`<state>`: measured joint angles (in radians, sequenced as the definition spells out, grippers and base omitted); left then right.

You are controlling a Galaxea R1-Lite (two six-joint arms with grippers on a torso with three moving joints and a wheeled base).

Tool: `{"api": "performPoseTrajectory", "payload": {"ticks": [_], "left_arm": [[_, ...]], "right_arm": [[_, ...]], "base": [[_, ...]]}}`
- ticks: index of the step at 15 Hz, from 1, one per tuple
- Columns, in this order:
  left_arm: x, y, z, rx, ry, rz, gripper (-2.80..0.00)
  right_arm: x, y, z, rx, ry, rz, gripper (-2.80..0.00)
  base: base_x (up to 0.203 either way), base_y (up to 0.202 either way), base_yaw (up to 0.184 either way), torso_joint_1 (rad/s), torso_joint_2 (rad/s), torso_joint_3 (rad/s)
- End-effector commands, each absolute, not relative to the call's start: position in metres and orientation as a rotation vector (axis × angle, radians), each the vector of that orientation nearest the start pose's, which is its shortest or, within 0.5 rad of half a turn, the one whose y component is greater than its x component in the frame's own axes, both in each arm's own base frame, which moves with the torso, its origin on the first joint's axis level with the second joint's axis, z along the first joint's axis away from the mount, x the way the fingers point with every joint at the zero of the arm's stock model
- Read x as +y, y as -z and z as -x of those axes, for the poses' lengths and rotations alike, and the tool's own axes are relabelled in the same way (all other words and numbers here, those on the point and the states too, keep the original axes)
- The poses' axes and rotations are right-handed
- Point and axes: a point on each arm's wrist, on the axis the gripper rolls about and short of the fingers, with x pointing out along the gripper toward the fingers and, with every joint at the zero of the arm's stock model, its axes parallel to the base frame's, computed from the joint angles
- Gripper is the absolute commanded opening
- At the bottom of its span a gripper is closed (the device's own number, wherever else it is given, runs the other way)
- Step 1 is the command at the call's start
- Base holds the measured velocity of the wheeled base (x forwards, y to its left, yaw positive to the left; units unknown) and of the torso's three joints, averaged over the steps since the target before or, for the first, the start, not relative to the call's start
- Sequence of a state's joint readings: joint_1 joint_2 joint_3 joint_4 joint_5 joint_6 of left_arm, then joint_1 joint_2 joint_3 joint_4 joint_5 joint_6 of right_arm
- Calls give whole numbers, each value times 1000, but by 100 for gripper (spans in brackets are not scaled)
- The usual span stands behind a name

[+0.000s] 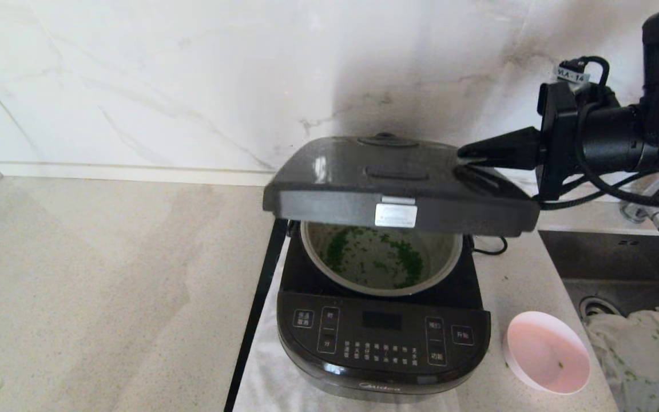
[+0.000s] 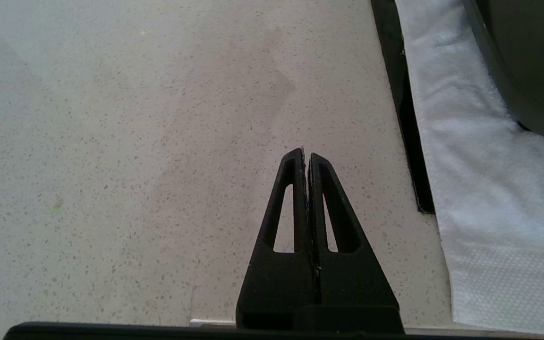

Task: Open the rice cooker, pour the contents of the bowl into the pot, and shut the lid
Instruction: Close the rice cooker

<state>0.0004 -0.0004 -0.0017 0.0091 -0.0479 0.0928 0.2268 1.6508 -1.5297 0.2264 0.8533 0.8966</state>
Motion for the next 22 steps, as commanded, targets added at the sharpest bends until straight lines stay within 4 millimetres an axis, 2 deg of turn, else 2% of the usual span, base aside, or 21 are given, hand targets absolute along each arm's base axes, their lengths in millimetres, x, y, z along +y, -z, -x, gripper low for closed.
{"api": "performPoseTrajectory", "payload": {"ticks": [1,3,7,16,19,22], "left_arm": [[-1,-75,23,4,47,-93,-280],[-1,-75,23,4,47,-93,-280],[-1,-75,23,4,46,-92,-280],[-1,-75,23,4,46,-93,-280],[-1,-75,23,4,48,-93,-280],[-1,-75,23,4,48,-93,-280]], "right_arm": [[87,-299,-271,897,-827,-923,-280],[91,-277,-266,942,-801,-914,-280],[103,-247,-260,1011,-781,-893,-280],[119,-188,-272,1103,-719,-882,-280],[117,-194,-269,1061,-746,-878,-280],[111,-223,-253,965,-799,-869,-280]], "base": [[0,0,0,0,0,0],[0,0,0,0,0,0],[0,0,0,0,0,0],[0,0,0,0,0,0],[0,0,0,0,0,0],[0,0,0,0,0,0]]}}
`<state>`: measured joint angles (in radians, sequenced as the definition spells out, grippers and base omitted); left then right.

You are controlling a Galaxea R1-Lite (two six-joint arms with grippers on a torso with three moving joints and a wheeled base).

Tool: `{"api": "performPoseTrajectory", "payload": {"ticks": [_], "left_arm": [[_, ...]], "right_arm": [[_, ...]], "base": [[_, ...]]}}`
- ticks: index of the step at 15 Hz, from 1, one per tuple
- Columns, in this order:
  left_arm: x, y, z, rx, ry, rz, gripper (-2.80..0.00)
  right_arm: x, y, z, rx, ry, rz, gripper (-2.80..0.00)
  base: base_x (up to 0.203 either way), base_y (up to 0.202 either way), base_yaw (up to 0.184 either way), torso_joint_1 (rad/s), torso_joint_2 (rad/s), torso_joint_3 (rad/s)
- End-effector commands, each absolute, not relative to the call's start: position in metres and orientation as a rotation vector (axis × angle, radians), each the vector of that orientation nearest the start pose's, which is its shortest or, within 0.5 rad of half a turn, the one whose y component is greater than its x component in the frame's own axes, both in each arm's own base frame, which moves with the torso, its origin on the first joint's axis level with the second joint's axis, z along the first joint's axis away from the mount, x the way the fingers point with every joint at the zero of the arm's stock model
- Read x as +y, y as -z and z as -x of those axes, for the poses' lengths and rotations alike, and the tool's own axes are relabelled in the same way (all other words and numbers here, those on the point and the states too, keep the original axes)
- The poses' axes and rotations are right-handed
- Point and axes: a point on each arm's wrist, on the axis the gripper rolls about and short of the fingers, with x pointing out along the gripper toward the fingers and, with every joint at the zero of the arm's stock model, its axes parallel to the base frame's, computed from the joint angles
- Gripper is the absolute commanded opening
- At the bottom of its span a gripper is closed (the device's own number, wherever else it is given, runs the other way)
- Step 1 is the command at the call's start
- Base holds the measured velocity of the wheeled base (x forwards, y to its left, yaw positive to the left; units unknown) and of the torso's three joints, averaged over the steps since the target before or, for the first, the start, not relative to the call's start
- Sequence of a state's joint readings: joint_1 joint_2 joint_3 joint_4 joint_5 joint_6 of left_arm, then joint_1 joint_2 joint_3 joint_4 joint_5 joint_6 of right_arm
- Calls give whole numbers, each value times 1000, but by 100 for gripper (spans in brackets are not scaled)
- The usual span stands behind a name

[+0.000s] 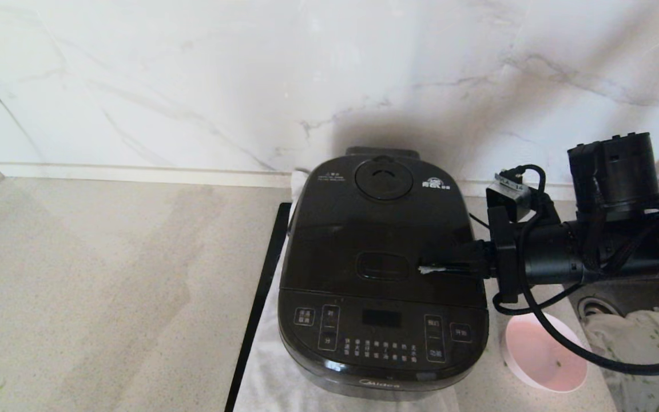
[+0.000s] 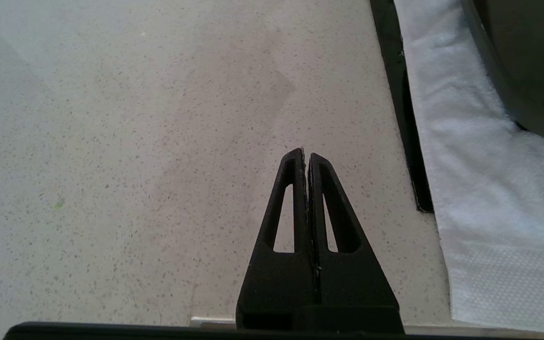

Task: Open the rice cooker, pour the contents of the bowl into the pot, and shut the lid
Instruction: Close the rice cooker

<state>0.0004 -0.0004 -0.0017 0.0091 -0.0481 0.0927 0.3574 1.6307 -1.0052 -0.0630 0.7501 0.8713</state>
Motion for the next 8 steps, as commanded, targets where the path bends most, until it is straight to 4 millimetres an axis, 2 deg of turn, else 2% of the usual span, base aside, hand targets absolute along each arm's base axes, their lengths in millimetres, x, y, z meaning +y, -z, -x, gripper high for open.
{"api": "performPoseTrajectory", "payload": {"ticks": [1,3,5,8], "left_arm": [[-1,-75,23,4,46,-93,-280],[-1,-75,23,4,47,-93,-280],[-1,-75,23,4,49,-93,-280],[-1,-75,23,4,47,-93,-280]], "right_arm": [[108,-238,-245,914,-826,-862,-280],[101,-268,-232,805,-878,-848,-280],[97,-291,-222,731,-910,-838,-280],[93,-302,-214,673,-896,-832,-280]], "base": [[0,0,0,0,0,0],[0,0,0,0,0,0],[0,0,0,0,0,0],[0,0,0,0,0,0]]}}
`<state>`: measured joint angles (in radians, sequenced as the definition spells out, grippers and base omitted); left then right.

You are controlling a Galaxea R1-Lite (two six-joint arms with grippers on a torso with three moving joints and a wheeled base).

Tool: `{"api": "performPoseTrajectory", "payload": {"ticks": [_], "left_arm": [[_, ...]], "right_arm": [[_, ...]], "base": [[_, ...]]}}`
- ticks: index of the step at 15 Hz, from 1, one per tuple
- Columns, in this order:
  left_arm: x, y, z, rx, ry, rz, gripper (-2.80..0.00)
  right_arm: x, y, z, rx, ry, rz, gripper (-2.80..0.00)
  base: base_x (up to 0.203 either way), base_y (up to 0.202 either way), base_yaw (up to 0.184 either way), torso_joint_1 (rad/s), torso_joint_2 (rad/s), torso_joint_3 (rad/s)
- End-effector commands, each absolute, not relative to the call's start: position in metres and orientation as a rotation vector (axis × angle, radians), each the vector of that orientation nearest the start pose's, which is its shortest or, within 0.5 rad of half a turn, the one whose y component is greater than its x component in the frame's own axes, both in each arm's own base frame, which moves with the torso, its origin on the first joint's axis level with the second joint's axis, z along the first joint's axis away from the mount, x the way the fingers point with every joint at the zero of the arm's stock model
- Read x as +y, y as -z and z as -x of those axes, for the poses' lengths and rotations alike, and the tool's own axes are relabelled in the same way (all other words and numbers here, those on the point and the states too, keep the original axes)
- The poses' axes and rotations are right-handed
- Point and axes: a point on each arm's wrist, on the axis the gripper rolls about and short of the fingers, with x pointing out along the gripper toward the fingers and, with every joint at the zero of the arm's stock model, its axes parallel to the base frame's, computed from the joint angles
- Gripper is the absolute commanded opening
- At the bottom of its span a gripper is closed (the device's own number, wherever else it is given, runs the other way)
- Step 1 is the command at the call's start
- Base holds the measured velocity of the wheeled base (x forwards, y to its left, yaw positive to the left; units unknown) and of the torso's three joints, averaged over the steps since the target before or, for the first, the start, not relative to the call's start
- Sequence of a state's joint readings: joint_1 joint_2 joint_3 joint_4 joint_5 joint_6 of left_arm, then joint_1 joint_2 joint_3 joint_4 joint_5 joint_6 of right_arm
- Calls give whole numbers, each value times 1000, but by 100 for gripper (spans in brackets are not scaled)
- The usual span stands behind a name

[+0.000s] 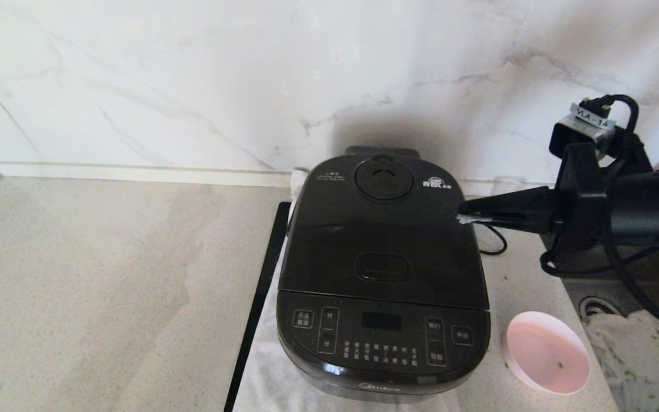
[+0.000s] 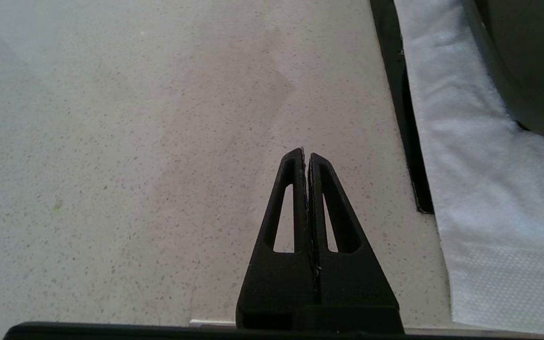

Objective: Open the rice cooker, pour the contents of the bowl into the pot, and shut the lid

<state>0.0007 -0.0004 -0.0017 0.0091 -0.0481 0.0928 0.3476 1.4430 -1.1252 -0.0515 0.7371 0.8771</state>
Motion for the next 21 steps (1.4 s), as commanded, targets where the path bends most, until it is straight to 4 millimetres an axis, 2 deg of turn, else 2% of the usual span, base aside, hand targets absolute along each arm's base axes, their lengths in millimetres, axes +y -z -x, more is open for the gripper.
{"api": "performPoseTrajectory", "payload": {"ticks": [1,4,7,9,12,14,17,21], "left_arm": [[-1,-75,23,4,46,-92,-280],[-1,-75,23,4,47,-92,-280],[-1,-75,23,4,48,-92,-280],[-1,-75,23,4,48,-93,-280],[-1,-75,23,4,48,-93,-280],[-1,-75,23,4,46,-93,-280],[-1,-75,23,4,48,-93,-280],[-1,-75,23,4,47,-93,-280]], "right_arm": [[92,-305,-213,629,-843,-830,-280],[84,-330,-202,476,-703,-786,-280],[73,-348,-184,363,-484,-591,-280],[76,-353,-168,336,-342,-451,-280],[92,-348,-142,410,-271,-284,-280],[101,-335,-127,522,-290,-217,-280],[113,-312,-111,690,-335,-224,-280],[117,-295,-104,891,-531,-249,-280]], "base": [[0,0,0,0,0,0],[0,0,0,0,0,0],[0,0,0,0,0,0],[0,0,0,0,0,0],[0,0,0,0,0,0],[0,0,0,0,0,0],[0,0,0,0,0,0],[0,0,0,0,0,0]]}}
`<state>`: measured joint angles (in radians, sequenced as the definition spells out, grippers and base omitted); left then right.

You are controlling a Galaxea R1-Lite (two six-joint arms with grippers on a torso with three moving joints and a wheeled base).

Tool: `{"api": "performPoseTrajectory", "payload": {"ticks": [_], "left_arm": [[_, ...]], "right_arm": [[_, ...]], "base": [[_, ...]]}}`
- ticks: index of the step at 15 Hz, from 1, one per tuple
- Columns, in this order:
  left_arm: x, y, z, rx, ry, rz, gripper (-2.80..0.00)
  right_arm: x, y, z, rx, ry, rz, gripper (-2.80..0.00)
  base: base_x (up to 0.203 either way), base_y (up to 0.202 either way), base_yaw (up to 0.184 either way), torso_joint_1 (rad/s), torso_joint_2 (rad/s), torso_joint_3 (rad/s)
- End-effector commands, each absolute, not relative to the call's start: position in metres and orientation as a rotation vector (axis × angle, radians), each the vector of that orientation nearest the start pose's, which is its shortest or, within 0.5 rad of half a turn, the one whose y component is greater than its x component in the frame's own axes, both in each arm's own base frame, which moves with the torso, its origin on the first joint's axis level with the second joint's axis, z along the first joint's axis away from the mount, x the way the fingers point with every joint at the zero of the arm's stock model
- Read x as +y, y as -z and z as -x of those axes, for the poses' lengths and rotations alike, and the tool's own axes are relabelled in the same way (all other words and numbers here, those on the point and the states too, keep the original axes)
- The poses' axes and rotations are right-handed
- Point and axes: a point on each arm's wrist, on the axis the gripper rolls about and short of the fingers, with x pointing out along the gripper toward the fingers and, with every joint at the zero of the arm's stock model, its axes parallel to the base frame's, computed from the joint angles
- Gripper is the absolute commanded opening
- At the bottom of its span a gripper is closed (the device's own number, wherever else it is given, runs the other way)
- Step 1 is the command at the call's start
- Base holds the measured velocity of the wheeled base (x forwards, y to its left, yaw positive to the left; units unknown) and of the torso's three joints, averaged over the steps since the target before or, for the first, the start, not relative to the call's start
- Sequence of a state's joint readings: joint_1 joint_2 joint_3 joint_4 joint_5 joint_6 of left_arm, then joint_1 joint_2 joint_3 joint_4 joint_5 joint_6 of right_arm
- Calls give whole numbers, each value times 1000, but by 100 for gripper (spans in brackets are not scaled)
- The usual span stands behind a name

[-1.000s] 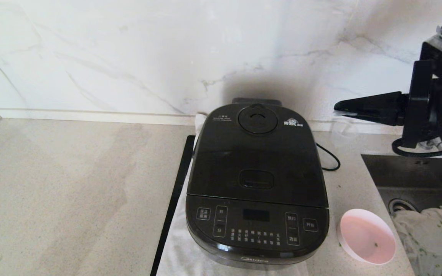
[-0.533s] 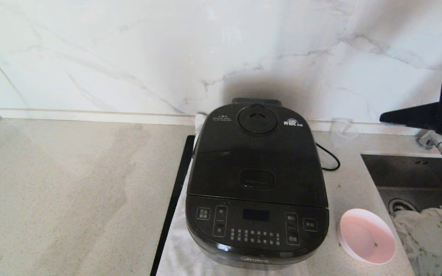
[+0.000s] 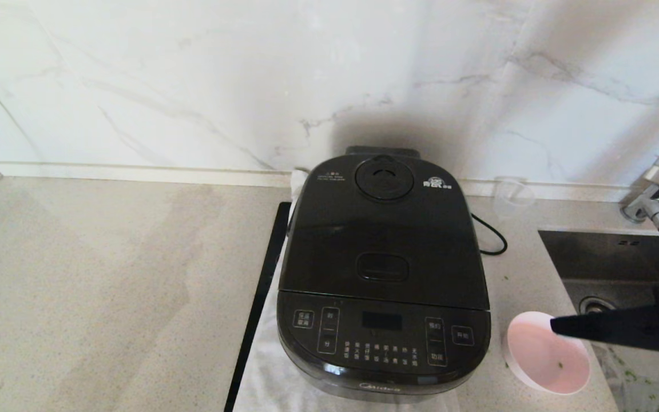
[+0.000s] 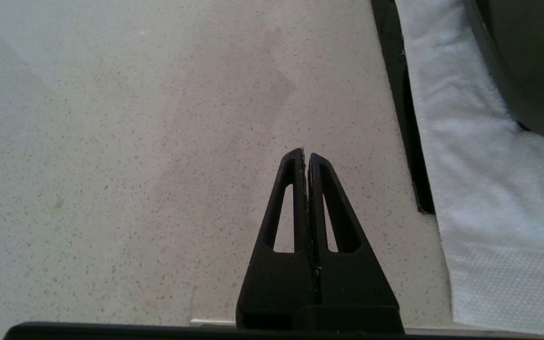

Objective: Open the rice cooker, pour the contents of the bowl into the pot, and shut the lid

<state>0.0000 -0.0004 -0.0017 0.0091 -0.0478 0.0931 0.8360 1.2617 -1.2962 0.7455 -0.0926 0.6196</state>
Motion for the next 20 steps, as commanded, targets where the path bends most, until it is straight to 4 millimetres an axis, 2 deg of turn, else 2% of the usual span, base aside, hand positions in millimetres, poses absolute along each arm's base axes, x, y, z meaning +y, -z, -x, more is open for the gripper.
{"api": "performPoseTrajectory", "payload": {"ticks": [1,5,12,15,17,20], "left_arm": [[-1,-75,23,4,47,-93,-280],[-1,-75,23,4,47,-93,-280],[-1,-75,23,4,46,-93,-280],[-1,-75,23,4,48,-93,-280],[-1,-75,23,4,47,-92,-280],[-1,-75,23,4,47,-92,-280]], "right_arm": [[119,-294,-104,903,-543,-260,-280],[135,-288,-108,964,-596,-251,-280],[145,-283,-114,995,-640,-262,-280],[151,-274,-118,1011,-650,-262,-280],[152,-271,-120,1001,-655,-268,-280],[148,-278,-119,972,-660,-289,-280]], "base": [[0,0,0,0,0,0],[0,0,0,0,0,0],[0,0,0,0,0,0],[0,0,0,0,0,0],[0,0,0,0,0,0],[0,0,0,0,0,0]]}}
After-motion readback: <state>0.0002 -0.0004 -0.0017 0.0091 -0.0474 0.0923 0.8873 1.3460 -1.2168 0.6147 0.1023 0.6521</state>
